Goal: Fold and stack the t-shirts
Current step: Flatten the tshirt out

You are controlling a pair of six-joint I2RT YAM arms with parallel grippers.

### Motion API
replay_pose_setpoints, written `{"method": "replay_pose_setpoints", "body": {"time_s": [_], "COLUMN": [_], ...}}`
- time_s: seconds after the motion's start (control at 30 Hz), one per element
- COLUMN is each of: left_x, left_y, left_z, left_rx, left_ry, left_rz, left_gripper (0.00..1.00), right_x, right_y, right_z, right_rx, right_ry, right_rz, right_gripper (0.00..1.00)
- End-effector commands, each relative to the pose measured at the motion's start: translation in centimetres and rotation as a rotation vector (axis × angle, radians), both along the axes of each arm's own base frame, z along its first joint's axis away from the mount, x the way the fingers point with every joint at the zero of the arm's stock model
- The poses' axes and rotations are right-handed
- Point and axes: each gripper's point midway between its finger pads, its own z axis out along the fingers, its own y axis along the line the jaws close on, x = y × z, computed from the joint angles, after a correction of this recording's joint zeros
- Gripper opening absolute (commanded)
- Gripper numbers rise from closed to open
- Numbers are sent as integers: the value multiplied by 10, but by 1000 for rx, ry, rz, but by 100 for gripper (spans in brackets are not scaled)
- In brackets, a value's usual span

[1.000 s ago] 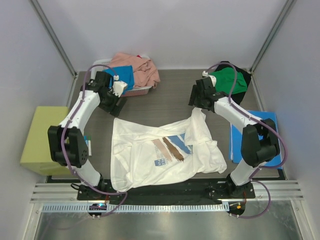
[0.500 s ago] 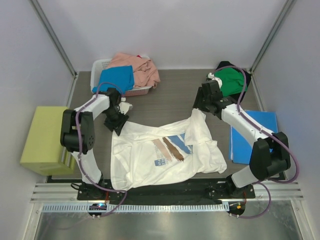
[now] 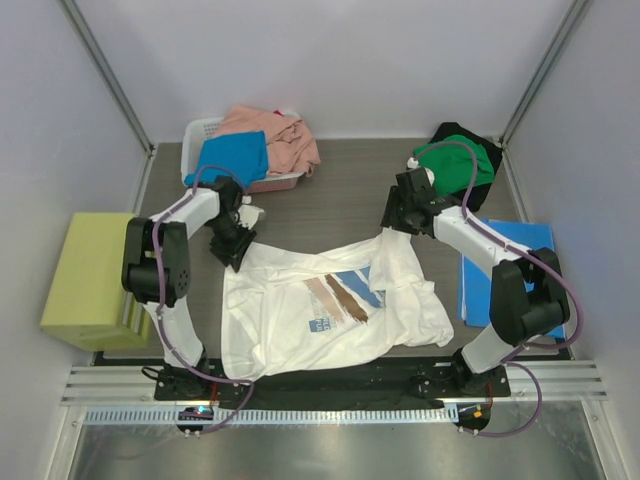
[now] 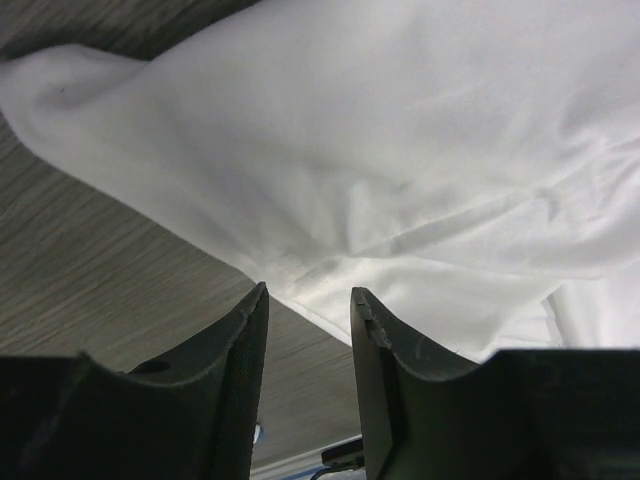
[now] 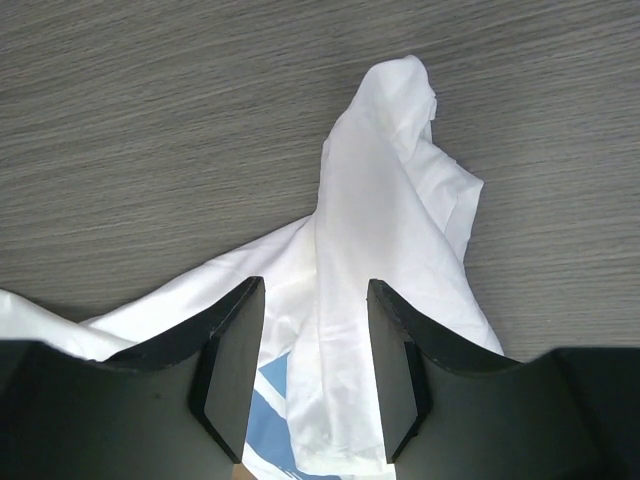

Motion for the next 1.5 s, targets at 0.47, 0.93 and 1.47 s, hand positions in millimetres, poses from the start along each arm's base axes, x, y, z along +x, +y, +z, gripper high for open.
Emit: {"method": "replay_pose_setpoints", "body": {"time_s": [0.47,0.93,1.47], "left_x": [-20,-3,-3], "left_y": [4,-2,-3], "left_z": [12,2,6], "left_rx": [1,-14,-17], "left_ry": [-58,-51,-66], "left_rz": [11,31,31], "left_gripper": [38,23,17], "right_x": [-3,5,1], "right_y": [-6,-47,-35], "right_z": [8,-7,-47], "right_rx": [8,-105,-44], "right_ry": [-46,-30,85], "right_rz": [-28,-145,-124], "right_gripper": [51,52,39]}}
